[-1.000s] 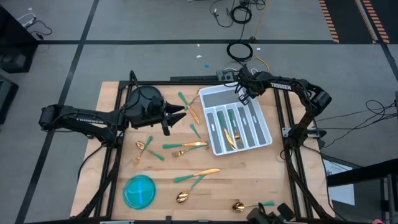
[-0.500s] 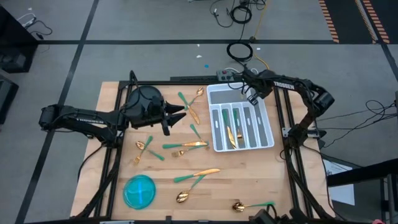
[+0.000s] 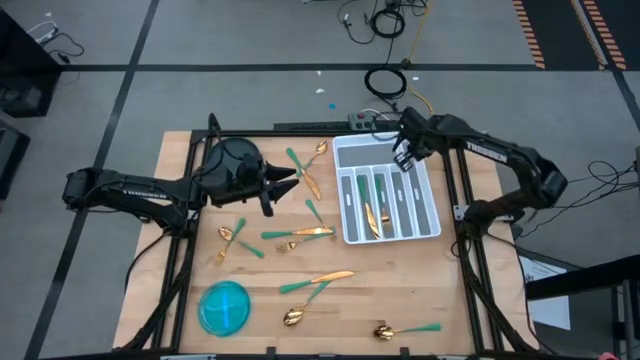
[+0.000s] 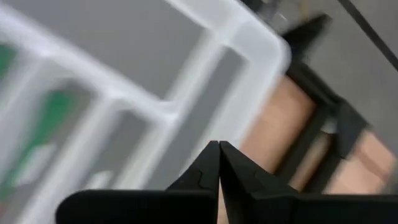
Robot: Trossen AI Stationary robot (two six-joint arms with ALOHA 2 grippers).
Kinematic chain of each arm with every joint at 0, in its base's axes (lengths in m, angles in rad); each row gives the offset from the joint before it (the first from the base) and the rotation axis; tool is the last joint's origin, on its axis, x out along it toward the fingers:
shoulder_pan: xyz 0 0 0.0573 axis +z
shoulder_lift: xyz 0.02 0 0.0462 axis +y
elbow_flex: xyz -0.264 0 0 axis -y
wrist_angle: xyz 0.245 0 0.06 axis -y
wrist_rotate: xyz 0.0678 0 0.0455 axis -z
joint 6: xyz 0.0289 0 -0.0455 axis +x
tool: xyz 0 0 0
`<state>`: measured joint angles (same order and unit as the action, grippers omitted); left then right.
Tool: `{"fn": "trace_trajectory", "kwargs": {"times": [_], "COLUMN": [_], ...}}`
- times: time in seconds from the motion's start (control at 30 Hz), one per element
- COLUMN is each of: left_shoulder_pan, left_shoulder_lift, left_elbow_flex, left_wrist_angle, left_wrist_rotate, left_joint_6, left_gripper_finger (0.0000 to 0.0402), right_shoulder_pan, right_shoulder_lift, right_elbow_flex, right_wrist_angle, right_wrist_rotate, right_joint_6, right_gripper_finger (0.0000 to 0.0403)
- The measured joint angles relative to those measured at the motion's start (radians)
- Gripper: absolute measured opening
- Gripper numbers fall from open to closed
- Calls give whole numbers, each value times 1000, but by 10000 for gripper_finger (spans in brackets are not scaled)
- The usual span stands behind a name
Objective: Sort silverware
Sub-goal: Adjust the white silverware tray
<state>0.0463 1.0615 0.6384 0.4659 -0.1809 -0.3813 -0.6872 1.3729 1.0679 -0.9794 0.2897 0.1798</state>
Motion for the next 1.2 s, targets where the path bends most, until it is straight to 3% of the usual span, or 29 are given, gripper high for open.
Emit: {"fn": "trace_trajectory", "kwargs": {"times": [0.1,0.2,0.7,1.03,1.2], "left_shoulder_pan": [0,0,0,0,8], "left_shoulder_lift": [0,0,0,0,0], "left_elbow_flex": [0,0,0,0,0], "left_wrist_angle": [0,-1,-3,-3,-4], "left_wrist_rotate": [-1,-5,-11,-33,-36], "left_joint_6": [-35,-59,-59,-58,-58], "left_gripper_finger": [190,190,190,190,189], "right_shoulder_pan": [62,52,2,-53,-36], "right_shoulder_lift": [-22,-10,274,260,219], "right_elbow_flex": [0,1,1,1,2], "right_wrist_angle": [14,66,227,139,177], "right_wrist_rotate": [5,21,-26,27,21], "right_joint_6": [24,26,2,-45,-62], "right_gripper_finger": [0,0,0,0,0]}}
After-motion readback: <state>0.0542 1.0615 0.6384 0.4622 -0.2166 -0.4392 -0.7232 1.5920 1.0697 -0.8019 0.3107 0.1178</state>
